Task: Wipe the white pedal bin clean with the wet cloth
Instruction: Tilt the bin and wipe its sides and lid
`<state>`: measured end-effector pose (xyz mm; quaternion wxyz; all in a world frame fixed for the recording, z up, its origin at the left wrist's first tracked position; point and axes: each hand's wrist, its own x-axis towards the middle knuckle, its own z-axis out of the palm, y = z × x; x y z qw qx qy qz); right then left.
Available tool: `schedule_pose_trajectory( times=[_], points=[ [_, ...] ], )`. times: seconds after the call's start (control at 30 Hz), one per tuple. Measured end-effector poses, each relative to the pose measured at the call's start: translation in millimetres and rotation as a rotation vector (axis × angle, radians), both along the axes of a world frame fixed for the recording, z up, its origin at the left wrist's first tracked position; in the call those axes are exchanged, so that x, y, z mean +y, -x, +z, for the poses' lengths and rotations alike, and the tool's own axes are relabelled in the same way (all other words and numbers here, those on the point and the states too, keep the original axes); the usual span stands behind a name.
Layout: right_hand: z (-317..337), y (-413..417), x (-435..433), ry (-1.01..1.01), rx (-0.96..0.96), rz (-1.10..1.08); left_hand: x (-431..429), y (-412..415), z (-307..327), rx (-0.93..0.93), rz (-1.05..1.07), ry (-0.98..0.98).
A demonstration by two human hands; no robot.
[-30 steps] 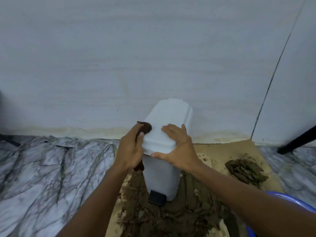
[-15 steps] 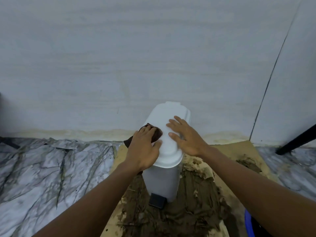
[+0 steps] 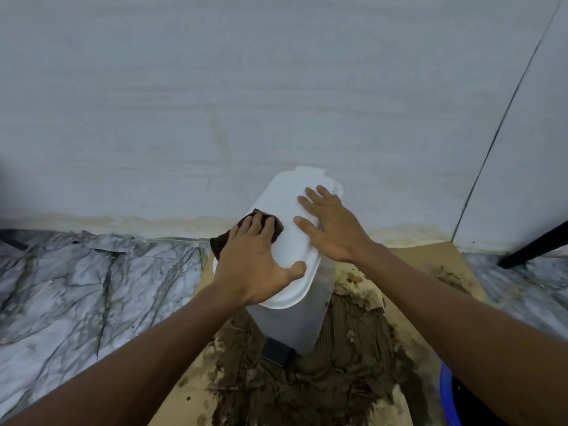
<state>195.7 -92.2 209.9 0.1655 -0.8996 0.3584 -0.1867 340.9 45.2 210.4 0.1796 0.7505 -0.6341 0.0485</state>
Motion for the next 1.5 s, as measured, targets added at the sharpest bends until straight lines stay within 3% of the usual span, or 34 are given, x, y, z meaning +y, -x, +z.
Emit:
schedule_pose_trajectory(
  times=[0.2,0.37,0.53,0.77,1.03,1.33,1.5],
  points=[
    [19.4,8.9,52.4,0.231,0.231,-0.055,38.7,-24.9,9.8,0.117,-0.120,-0.098],
    [31.6,37.1,84.1,0.227,0.339,-0.068,47.7,-45.8,16.2,0.287,-0.142,-0.245],
    [29.4,69.9,83.1,0.214,0.446,-0.082,36.4,-29.0,20.0,0.291,-0.156,-0.274],
    [21.7,103.4,63.9,0.134,0.360,-0.089,21.6,1.1,16.9,0.163,-0.184,-0.232],
    [9.2,112.3,51.1,0.100,0.328,0.016,20.2,-7.3,10.6,0.181,-0.221,-0.175],
    [16.3,129.1,87.9,0.218,0.503,-0.149,4.0,0.0,16.9,0.146,-0.353,-0.173],
    [13.3,120.8,86.6,0.277,0.527,-0.159,-8.6,-8.3,17.4,0.278,-0.277,-0.190]
  ],
)
